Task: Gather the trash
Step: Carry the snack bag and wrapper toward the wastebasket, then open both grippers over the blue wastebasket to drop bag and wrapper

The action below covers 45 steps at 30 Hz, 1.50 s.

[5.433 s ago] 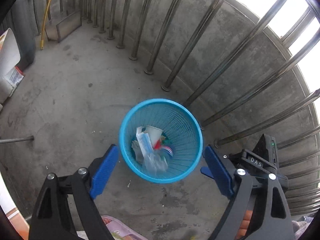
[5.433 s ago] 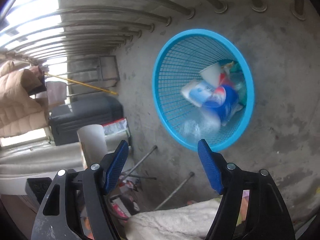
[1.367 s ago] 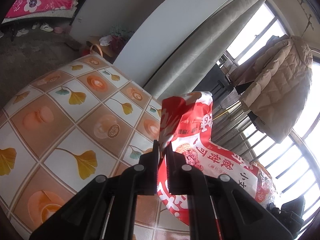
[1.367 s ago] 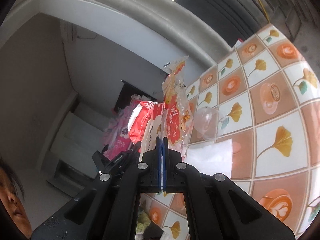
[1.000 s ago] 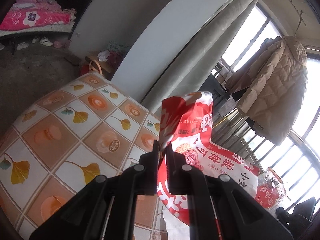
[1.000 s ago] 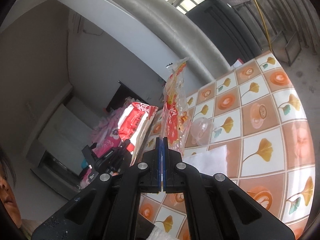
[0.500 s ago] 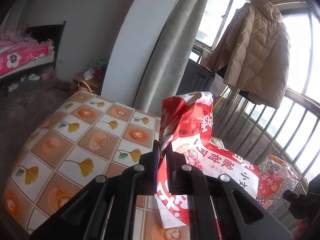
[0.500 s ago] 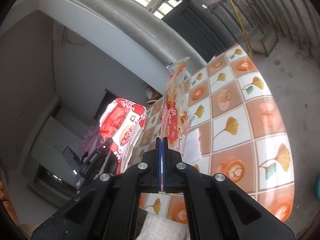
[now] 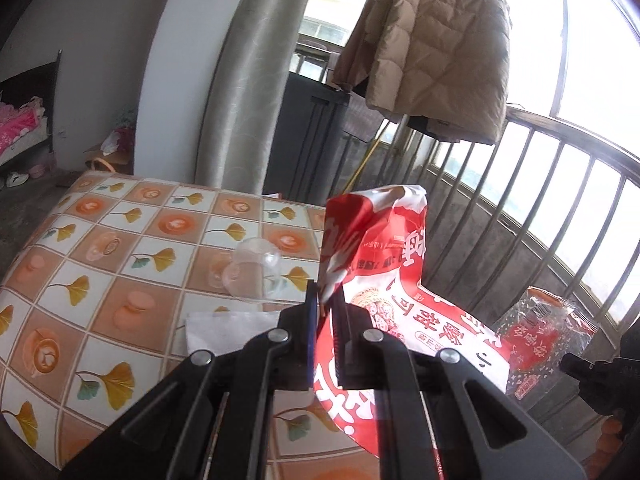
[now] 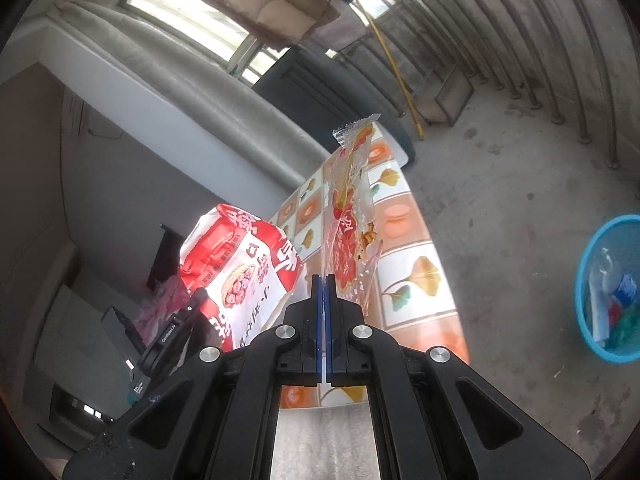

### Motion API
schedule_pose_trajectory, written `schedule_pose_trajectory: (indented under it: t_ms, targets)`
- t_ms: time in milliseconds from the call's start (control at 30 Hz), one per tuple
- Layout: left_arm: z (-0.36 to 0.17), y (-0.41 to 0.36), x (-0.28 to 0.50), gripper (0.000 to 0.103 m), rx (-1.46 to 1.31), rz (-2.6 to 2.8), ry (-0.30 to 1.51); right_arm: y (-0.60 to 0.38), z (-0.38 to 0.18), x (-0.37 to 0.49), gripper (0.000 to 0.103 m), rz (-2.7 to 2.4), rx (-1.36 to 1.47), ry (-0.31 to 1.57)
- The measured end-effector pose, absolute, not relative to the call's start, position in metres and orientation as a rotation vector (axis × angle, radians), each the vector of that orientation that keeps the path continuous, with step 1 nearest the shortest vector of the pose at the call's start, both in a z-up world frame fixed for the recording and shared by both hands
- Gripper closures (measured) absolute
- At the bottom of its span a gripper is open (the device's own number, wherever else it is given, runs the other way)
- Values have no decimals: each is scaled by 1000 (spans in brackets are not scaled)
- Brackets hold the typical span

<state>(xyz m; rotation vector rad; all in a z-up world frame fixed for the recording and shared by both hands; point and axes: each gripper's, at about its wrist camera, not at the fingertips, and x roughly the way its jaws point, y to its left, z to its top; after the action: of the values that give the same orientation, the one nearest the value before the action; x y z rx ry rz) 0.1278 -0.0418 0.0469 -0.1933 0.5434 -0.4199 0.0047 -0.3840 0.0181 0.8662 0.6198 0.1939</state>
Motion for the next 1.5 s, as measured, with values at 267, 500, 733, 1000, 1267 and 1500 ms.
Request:
schedule_pose_trajectory:
  t_ms: [267, 500, 733, 1000, 1267, 1500]
  targets:
    - [53, -126, 106, 97, -62, -567, 533, -432, 15, -52, 103, 9, 875, 566]
    - [36, -213, 84, 97, 122, -697, 574, -471, -11, -101, 103, -195, 895, 568]
    - [2, -312, 47, 96, 314, -826, 614, -509, -60, -137, 103, -361, 997, 616]
    - [-68, -421, 27, 94, 483, -883, 740, -545, -106, -165, 103, -525, 1058, 672]
    - [-156, -496, 39, 48, 546, -877, 1058, -572, -135, -178, 103, -583, 1126, 674]
    - [-143, -476, 44, 30, 511, -852, 994, -573, -150, -168, 103, -575, 1164, 697]
